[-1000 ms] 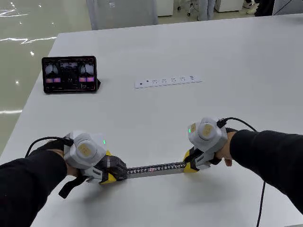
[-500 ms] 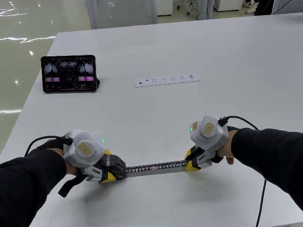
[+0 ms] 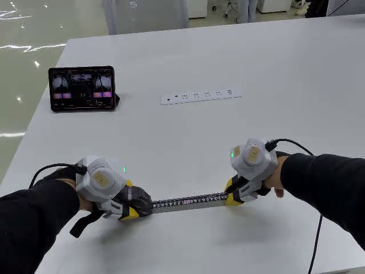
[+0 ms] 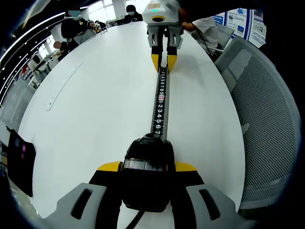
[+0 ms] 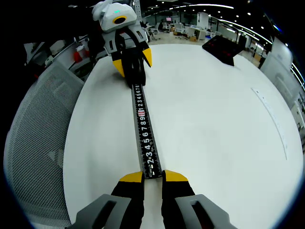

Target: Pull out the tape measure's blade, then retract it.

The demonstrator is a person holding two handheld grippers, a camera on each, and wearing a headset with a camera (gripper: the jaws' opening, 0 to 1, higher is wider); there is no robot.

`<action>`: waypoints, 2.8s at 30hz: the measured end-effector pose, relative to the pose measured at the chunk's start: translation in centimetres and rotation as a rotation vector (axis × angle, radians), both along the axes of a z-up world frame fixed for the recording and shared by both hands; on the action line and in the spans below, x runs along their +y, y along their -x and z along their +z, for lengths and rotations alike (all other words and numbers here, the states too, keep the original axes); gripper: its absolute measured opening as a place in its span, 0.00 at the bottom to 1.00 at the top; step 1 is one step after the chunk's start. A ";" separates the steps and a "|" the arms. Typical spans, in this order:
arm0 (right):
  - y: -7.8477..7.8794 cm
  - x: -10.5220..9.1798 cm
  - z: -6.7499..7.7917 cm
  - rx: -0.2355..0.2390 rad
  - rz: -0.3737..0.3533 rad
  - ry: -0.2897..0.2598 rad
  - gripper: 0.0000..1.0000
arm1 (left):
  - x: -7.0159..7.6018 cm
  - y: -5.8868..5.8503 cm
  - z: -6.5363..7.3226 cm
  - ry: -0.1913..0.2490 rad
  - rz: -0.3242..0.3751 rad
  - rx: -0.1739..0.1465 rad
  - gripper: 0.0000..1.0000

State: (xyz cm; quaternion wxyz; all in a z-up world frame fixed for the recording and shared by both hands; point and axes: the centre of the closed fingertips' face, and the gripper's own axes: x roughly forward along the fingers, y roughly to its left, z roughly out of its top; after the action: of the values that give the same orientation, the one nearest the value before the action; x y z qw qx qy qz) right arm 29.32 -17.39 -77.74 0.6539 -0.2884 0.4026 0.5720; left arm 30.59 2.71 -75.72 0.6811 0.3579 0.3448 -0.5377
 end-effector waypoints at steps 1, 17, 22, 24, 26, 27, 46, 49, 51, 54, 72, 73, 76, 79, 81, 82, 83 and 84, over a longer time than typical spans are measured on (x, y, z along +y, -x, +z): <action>0.0 0.0 0.0 0.000 -0.001 0.001 0.09 | 0.0 0.0 0.0 0.000 0.001 0.000 0.35; 0.0 -0.6 -0.2 0.003 0.003 0.008 0.09 | 0.0 0.0 0.1 0.005 -0.001 0.000 0.35; -0.1 -0.9 -0.3 0.002 0.000 0.011 0.09 | 0.1 0.0 0.0 0.005 -0.001 0.002 0.35; -0.1 -1.0 -0.2 0.002 -0.001 0.011 0.09 | 0.1 0.0 0.0 0.004 -0.002 0.002 0.35; -0.1 -1.1 -0.2 0.003 -0.003 0.010 0.09 | 0.1 0.0 0.0 0.004 -0.001 0.003 0.35; -0.1 -1.2 -0.2 0.004 -0.004 0.010 0.09 | 0.1 0.0 0.0 0.005 -0.001 0.003 0.35; -0.1 -2.6 -0.2 0.010 -0.018 0.018 0.09 | 0.1 0.0 0.0 0.003 -0.001 0.002 0.35; -0.2 -2.8 -0.2 0.012 -0.020 0.020 0.09 | 0.0 0.0 0.1 0.004 -0.001 0.002 0.35; -0.1 -2.9 -0.2 0.012 -0.021 0.021 0.09 | 0.0 0.0 0.1 0.003 -0.001 0.002 0.35; -0.1 -3.1 -0.1 0.012 -0.022 0.022 0.09 | 0.0 0.0 0.1 0.003 0.000 0.002 0.35; -0.1 -4.6 -0.1 0.013 -0.033 0.033 0.09 | 0.0 0.0 0.0 0.002 0.000 0.002 0.35; -0.1 -4.7 -0.1 0.013 -0.034 0.033 0.09 | 0.0 0.0 0.0 0.002 0.000 0.002 0.35; -0.1 -5.0 -0.1 0.014 -0.041 0.029 0.09 | 0.0 0.0 0.0 0.001 0.000 0.001 0.35; -0.1 -5.1 -0.1 0.014 -0.043 0.029 0.09 | 0.0 0.0 0.0 0.001 0.000 0.001 0.35; -0.1 -5.1 -0.1 0.013 -0.043 0.029 0.09 | 0.0 0.0 0.0 0.001 -0.001 0.000 0.35; -0.1 -5.1 -0.1 0.013 -0.044 0.028 0.09 | 0.0 0.0 0.0 0.000 -0.001 0.000 0.35; -0.1 -5.1 -0.1 0.014 -0.044 0.028 0.09 | 0.0 0.0 0.0 -0.001 -0.001 0.000 0.35; -0.1 -5.1 -0.1 0.014 -0.043 0.027 0.09 | 0.0 0.0 0.0 -0.001 -0.001 0.000 0.35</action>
State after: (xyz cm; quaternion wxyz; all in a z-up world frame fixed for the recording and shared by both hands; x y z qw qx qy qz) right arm 29.41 -22.49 -77.84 0.6592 -0.2845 0.4210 0.5542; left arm 30.58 2.75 -75.68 0.6808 0.3585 0.3449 -0.5377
